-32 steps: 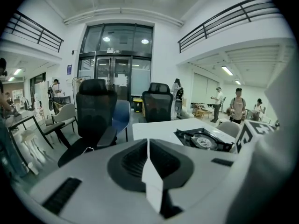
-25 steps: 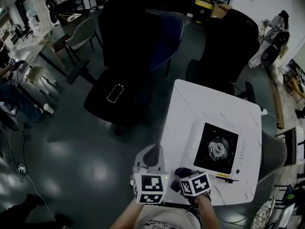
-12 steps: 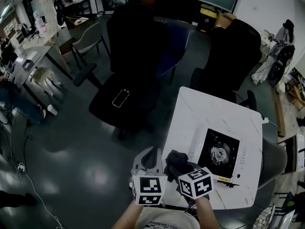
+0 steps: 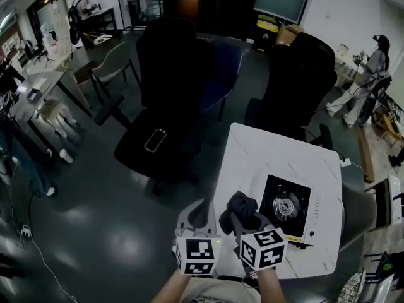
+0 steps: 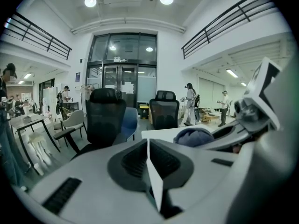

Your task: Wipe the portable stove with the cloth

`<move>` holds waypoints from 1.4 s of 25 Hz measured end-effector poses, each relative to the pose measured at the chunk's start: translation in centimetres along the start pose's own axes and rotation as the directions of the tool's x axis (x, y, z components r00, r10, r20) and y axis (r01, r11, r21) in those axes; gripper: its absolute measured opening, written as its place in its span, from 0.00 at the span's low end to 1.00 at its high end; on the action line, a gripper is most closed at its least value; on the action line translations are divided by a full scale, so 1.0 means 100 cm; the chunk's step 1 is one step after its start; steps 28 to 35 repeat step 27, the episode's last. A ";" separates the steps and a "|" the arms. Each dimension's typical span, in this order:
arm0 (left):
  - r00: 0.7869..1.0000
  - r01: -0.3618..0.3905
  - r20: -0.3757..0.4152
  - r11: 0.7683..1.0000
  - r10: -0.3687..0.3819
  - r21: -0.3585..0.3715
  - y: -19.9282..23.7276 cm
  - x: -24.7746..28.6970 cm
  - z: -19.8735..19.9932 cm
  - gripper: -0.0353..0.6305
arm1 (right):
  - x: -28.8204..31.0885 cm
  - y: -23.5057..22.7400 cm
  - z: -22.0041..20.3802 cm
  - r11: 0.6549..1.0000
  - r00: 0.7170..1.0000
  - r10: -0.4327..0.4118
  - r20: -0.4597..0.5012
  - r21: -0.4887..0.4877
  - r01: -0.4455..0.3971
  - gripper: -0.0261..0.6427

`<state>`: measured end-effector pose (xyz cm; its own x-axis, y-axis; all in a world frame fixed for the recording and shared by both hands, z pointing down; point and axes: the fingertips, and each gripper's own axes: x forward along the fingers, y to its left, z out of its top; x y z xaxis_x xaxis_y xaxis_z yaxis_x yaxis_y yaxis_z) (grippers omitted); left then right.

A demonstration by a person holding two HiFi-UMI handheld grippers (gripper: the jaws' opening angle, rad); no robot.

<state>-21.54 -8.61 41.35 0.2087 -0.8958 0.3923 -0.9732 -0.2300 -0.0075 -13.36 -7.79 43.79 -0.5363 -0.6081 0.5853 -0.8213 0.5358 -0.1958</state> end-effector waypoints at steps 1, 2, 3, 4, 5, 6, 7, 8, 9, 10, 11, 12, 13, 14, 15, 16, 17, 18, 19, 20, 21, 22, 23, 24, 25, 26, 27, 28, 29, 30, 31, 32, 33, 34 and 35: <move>1.000 0.005 0.003 1.000 -0.005 0.002 -0.002 0.000 0.001 0.09 | -0.002 -0.001 0.001 1.000 1.000 -0.012 0.011 0.002 0.012 0.15; 1.000 0.009 0.004 1.000 -0.009 0.003 -0.003 0.000 0.002 0.09 | -0.005 -0.003 0.002 1.000 1.000 -0.023 0.021 0.005 0.023 0.15; 1.000 0.014 0.006 1.000 -0.014 0.004 -0.004 0.000 0.002 0.09 | -0.007 -0.004 0.002 0.999 0.999 -0.033 0.031 0.010 0.033 0.15; 1.000 0.017 0.007 1.000 -0.017 0.006 -0.005 0.000 0.003 0.09 | -0.009 -0.005 0.003 0.999 0.998 -0.042 0.039 0.016 0.042 0.15; 1.000 0.021 0.008 1.000 -0.021 0.008 -0.006 0.000 0.004 0.09 | -0.010 -0.006 0.003 0.999 0.998 -0.050 0.046 0.023 0.049 0.15; 1.000 0.025 0.010 1.000 -0.025 0.010 -0.007 0.001 0.004 0.09 | -0.011 -0.007 0.003 0.998 0.997 -0.057 0.051 0.030 0.056 0.15; 1.000 0.029 0.012 1.000 -0.029 0.013 -0.008 0.001 0.005 0.09 | -0.012 -0.008 0.003 0.997 0.996 -0.064 0.056 0.035 0.062 0.15; 0.999 0.033 0.014 0.999 -0.033 0.015 -0.009 0.002 0.005 0.09 | -0.013 -0.009 0.003 0.997 0.996 -0.071 0.060 0.038 0.068 0.15; 0.999 0.036 0.015 0.999 -0.037 0.018 -0.010 0.002 0.005 0.09 | -0.014 -0.010 0.003 0.996 0.995 -0.078 0.064 0.040 0.075 0.15; 0.999 0.039 0.016 0.999 -0.040 0.019 -0.010 0.002 0.006 0.09 | -0.014 -0.011 0.003 0.996 0.994 -0.085 0.067 0.039 0.082 0.15; 0.999 0.042 0.017 0.999 -0.042 0.021 -0.011 0.002 0.006 0.09 | -0.015 -0.011 0.003 0.995 0.993 -0.092 0.070 0.037 0.089 0.15; 0.999 0.043 0.017 0.999 -0.044 0.022 -0.011 0.003 0.006 0.09 | -0.016 -0.012 0.003 0.995 0.992 -0.098 0.073 0.034 0.096 0.15; 0.999 0.044 0.017 0.999 -0.045 0.023 -0.011 0.003 0.006 0.09 | -0.016 -0.013 0.003 0.994 0.992 -0.104 0.076 0.032 0.102 0.15; 0.999 0.045 0.017 0.999 -0.046 0.024 -0.012 0.003 0.006 0.09 | -0.017 -0.013 0.003 0.994 0.991 -0.110 0.079 0.032 0.107 0.15; 0.999 0.046 0.017 0.999 -0.047 0.025 -0.012 0.004 0.007 0.09 | -0.018 -0.014 0.003 0.993 0.990 -0.114 0.081 0.034 0.112 0.15; 0.999 0.048 0.018 0.999 -0.048 0.026 -0.013 0.004 0.007 0.09 | -0.019 -0.015 0.004 0.993 0.990 -0.118 0.083 0.037 0.115 0.15; 0.999 0.049 0.019 0.998 -0.050 0.027 -0.014 0.005 0.008 0.09 | -0.019 -0.016 0.004 0.992 0.989 -0.120 0.086 0.041 0.117 0.15; 0.998 0.050 0.021 0.998 -0.051 0.028 -0.014 0.005 0.009 0.09 | -0.019 -0.016 0.004 0.992 0.989 -0.122 0.088 0.043 0.118 0.15; 0.998 0.051 0.023 0.998 -0.052 0.029 -0.015 0.005 0.010 0.09 | -0.020 -0.016 0.005 0.992 0.988 -0.122 0.089 0.044 0.119 0.15; 0.998 0.052 0.024 0.998 -0.053 0.030 -0.015 0.005 0.011 0.09 | -0.019 -0.016 0.005 0.992 0.988 -0.122 0.090 0.044 0.118 0.15; 0.998 0.053 0.024 0.998 -0.054 0.030 -0.015 0.005 0.012 0.09 | -0.019 -0.016 0.006 0.992 0.989 -0.121 0.090 0.043 0.117 0.15; 0.998 0.054 0.025 0.998 -0.054 0.031 -0.016 0.006 0.012 0.09 | -0.019 -0.017 0.007 0.992 0.989 -0.120 0.089 0.042 0.116 0.15; 0.998 0.054 0.025 0.998 -0.055 0.031 -0.016 0.006 0.013 0.09 | -0.019 -0.017 0.007 0.992 0.989 -0.119 0.089 0.041 0.116 0.15; 0.998 0.054 0.026 0.998 -0.055 0.032 -0.016 0.006 0.013 0.09 | -0.019 -0.017 0.007 0.992 0.989 -0.119 0.090 0.040 0.116 0.15; 0.998 0.054 0.027 0.998 -0.055 0.032 -0.017 0.007 0.014 0.09 | -0.019 -0.017 0.008 0.992 0.989 -0.119 0.091 0.040 0.116 0.15; 0.998 0.054 0.027 0.998 -0.055 0.032 -0.017 0.007 0.014 0.09 | -0.019 -0.017 0.008 0.993 0.989 -0.119 0.091 0.040 0.116 0.15; 0.998 0.055 0.028 0.998 -0.056 0.032 -0.018 0.007 0.014 0.09 | -0.019 -0.018 0.008 0.993 0.989 -0.118 0.092 0.040 0.115 0.15; 0.998 0.055 0.028 0.998 -0.056 0.032 -0.018 0.007 0.014 0.09 | -0.019 -0.018 0.008 0.993 0.989 -0.118 0.092 0.040 0.115 0.15; 0.998 0.055 0.028 0.998 -0.056 0.032 -0.018 0.007 0.014 0.09 | -0.019 -0.018 0.008 0.993 0.989 -0.118 0.092 0.040 0.115 0.15; 0.998 0.055 0.028 0.998 -0.056 0.032 -0.018 0.007 0.014 0.09 | -0.019 -0.018 0.008 0.993 0.989 -0.118 0.092 0.040 0.115 0.15; 0.998 0.055 0.028 0.998 -0.056 0.032 -0.018 0.007 0.014 0.09 | -0.019 -0.018 0.008 0.993 0.989 -0.118 0.092 0.040 0.115 0.15; 0.998 0.055 0.028 0.998 -0.056 0.032 -0.018 0.007 0.014 0.09 | -0.019 -0.018 0.008 0.993 0.989 -0.118 0.092 0.040 0.115 0.15; 0.998 0.055 0.028 0.998 -0.056 0.032 -0.018 0.007 0.014 0.09 | -0.019 -0.018 0.008 0.993 0.989 -0.118 0.092 0.040 0.115 0.15; 0.998 0.055 0.028 0.998 -0.056 0.032 -0.018 0.007 0.014 0.09 | -0.019 -0.018 0.008 0.993 0.989 -0.118 0.092 0.040 0.115 0.15; 0.998 0.055 0.028 0.998 -0.056 0.032 -0.018 0.007 0.014 0.09 | -0.019 -0.018 0.008 0.993 0.989 -0.118 0.092 0.040 0.115 0.15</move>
